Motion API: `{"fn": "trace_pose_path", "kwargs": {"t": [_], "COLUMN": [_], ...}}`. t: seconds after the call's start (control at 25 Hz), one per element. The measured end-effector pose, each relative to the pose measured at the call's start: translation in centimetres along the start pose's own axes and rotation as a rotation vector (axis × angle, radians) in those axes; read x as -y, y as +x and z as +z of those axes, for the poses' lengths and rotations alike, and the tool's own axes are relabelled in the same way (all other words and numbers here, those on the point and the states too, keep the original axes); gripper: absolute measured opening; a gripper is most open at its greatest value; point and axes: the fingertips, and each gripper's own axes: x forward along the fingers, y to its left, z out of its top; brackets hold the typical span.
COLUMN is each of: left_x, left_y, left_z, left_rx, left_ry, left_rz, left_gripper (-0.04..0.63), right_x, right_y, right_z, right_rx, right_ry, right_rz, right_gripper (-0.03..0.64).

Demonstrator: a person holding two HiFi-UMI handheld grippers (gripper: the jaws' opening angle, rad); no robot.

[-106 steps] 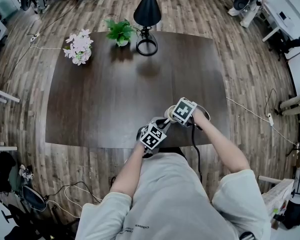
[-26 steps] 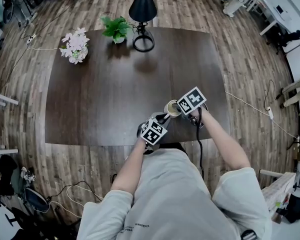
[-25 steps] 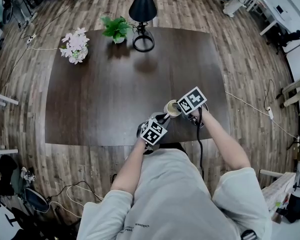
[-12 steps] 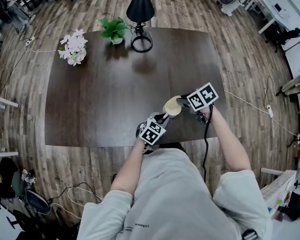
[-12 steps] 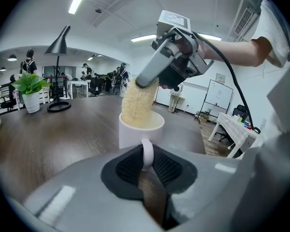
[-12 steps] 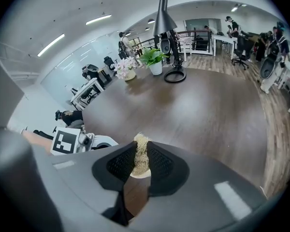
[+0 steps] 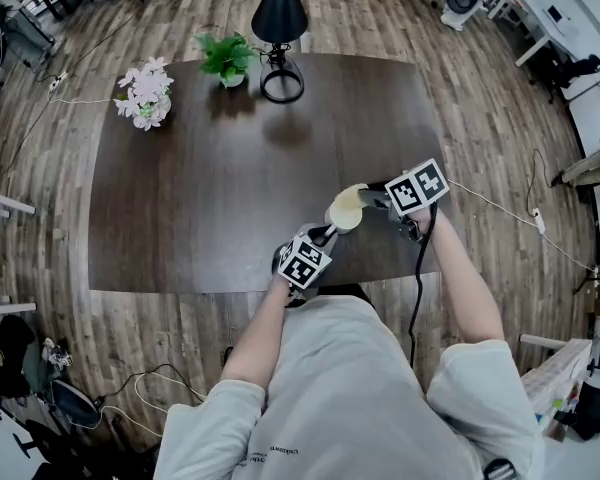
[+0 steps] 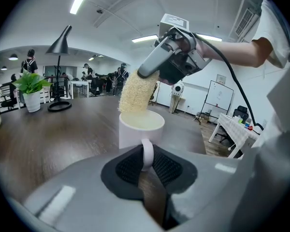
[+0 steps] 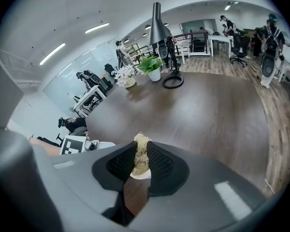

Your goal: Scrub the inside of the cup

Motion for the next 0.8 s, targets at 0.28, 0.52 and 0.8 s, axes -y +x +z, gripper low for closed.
{"fn": "trace_pose_path", "kwargs": {"t": [0.28,0.52,0.8], "left_x": [0.2,0.2,0.3], "left_y": [0.0,0.1,0.0], "left_z": [0.0,0.0,0.2], "left_rx": [0.0,0.005,-0.007], "left_ry": [0.01,0.013,0.018], "left_rz": [-0.001,0.0,0.007], "left_gripper": [0.055,0.055,0.055], "right_x": [1.0,3.0,3.0], "right_y": [-0.7,0.4,3.2], "right_z": [0.9,0.7,-1.5], "right_rx": [0.071,0.073,-0.007], "right_ry": [0.032,-0.022,-0.085], "right_rz": [-0.019,-0.108,-0.124], "right_gripper": [0.087,0.086,0.084]}}
